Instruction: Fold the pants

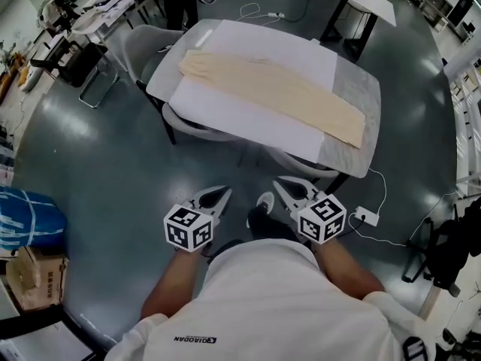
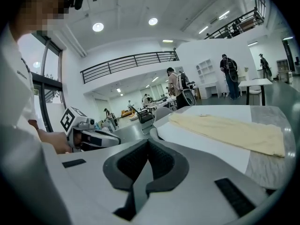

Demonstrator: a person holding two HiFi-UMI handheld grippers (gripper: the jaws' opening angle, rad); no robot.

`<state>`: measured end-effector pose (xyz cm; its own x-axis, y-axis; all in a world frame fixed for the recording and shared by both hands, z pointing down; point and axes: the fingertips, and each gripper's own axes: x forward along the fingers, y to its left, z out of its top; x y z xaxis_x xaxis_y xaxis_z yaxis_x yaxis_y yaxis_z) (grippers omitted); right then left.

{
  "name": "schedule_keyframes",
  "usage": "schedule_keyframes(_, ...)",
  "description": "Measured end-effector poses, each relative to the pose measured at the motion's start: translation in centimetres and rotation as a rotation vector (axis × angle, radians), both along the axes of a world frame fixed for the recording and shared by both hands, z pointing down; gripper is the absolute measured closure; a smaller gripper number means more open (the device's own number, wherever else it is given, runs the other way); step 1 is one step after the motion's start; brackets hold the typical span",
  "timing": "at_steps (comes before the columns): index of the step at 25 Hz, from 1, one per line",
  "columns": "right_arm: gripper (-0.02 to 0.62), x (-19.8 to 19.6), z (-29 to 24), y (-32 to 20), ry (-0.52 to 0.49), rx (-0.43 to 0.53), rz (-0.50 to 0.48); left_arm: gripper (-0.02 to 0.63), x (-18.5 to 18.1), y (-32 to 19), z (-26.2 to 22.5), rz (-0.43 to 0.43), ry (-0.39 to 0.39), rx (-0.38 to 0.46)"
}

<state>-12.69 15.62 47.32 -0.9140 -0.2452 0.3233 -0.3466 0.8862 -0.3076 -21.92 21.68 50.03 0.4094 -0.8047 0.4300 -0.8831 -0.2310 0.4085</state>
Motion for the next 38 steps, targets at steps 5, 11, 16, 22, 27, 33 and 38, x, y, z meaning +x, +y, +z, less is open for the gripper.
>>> schedule_keyframes(5,0.575,-2.5,-1.0,-6.8,-0.029,0.007,0.018,0.577,-2.4,-6.9,-1.0,0.02,-0.025,-0.002)
schedule_keyframes(11,0.575,-4.8,-1.9,-15.9,-0.039,0.024,0.038,0.577,-6.5,-16.7,-2.2,0.027,-0.09,0.02)
schedule_keyframes(16,0.575,-6.0,-0.8,-21.7,-0.03,0.015,0.056,0.577,-10.9,-23.2,-2.1,-0.032,-0.111,0.033)
schedule_keyframes(22,0.575,-8.5,-0.1,-24.2,-0.032,-0.009,0.081,0.577,-16.7,-26.3,-0.7,-0.088,-0.128,-0.009)
schedule_keyframes(27,0.575,-11.4,0.4,-26.2,0.001,-0.02,0.133,0.575,-25.8,-30.1,0.6,-0.14,-0.189,-0.055)
schedule_keyframes(33,0.575,-14.5,1.5,-29.7,0.061,-0.054,0.257,0.575,-37.1,-36.2,3.6,-0.191,-0.229,-0.13)
schedule_keyframes(38,0.575,-17.1,3.2,-31.7,0.085,-0.079,0.345,0.574,-44.5,-40.6,8.6,-0.187,-0.269,-0.205)
